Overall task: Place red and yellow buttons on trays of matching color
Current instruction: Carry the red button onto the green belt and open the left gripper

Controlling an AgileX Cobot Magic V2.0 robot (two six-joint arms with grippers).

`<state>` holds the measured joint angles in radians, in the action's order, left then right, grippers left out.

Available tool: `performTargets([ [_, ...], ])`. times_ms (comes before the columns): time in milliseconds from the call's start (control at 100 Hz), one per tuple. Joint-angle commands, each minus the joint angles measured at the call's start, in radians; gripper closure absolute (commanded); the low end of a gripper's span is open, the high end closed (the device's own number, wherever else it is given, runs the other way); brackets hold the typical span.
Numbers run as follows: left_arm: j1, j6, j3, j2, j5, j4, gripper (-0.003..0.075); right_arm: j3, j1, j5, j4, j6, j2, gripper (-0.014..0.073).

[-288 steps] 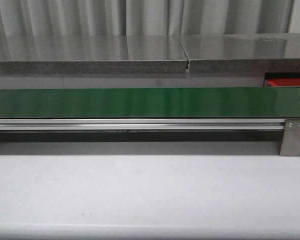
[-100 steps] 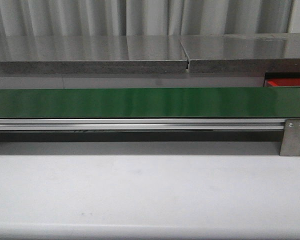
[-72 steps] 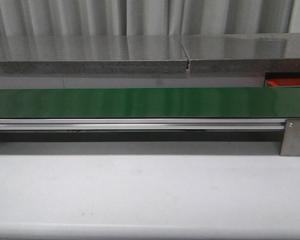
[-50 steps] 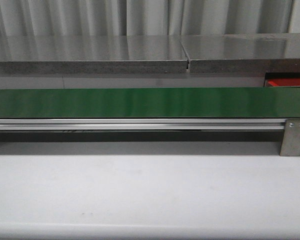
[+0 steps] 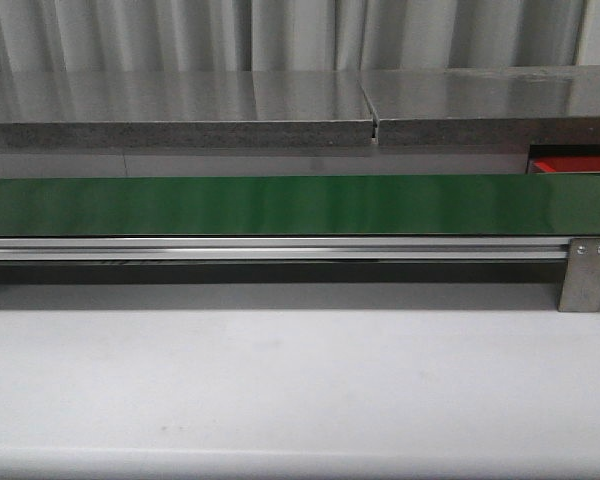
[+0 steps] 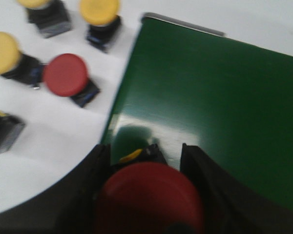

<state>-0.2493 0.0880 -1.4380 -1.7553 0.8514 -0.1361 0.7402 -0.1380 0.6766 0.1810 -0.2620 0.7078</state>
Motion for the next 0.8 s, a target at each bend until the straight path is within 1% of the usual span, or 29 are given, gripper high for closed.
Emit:
performTargets([
  [0,0.058,0.005,-0.031,0.017,-0.044,0.006,0.0604,0.025,0.001,-0.068,0.007,-0.011,-0.004,0.0712],
  [140,0.098,0.005,-0.047,-0.038,-0.047,0.023,0.0604,0.025,0.001,-0.068,0.007,-0.011,-0.004,0.0712],
  [390,0.099,0.005,-0.089,-0.096,-0.047,0.023,0.0602,0.025,0.001,-0.068,0.007,-0.011,-0.004,0.0712],
  [470,0.099,0.005,-0.099,-0.098,-0.035,0.023,0.058,0.025,0.001,-0.068,0.007,-0.011,-0.004,0.0712],
  [520,0.099,0.005,-0.099,-0.098,-0.03,0.023,0.0541,0.025,0.001,-0.068,0.007,-0.011,-0.004,0.0712],
  [570,0.099,0.005,-0.099,-0.098,-0.026,0.023,0.0481,0.025,0.001,-0.068,0.007,-0.011,-0.004,0.0712],
  [690,0.099,0.005,-0.099,-0.098,-0.02,0.023,0.0267,0.025,0.001,-0.068,0.007,-0.011,-0.004,0.0712],
  [740,0.099,0.005,-0.099,-0.098,-0.018,0.023,0.0202,0.025,0.001,-0.068,0.007,-0.011,-0.004,0.0712],
  [790,0.099,0.005,-0.099,-0.098,-0.014,0.023,0.0161,0.025,0.001,-0.068,0.007,-0.011,-0.004,0.0712],
])
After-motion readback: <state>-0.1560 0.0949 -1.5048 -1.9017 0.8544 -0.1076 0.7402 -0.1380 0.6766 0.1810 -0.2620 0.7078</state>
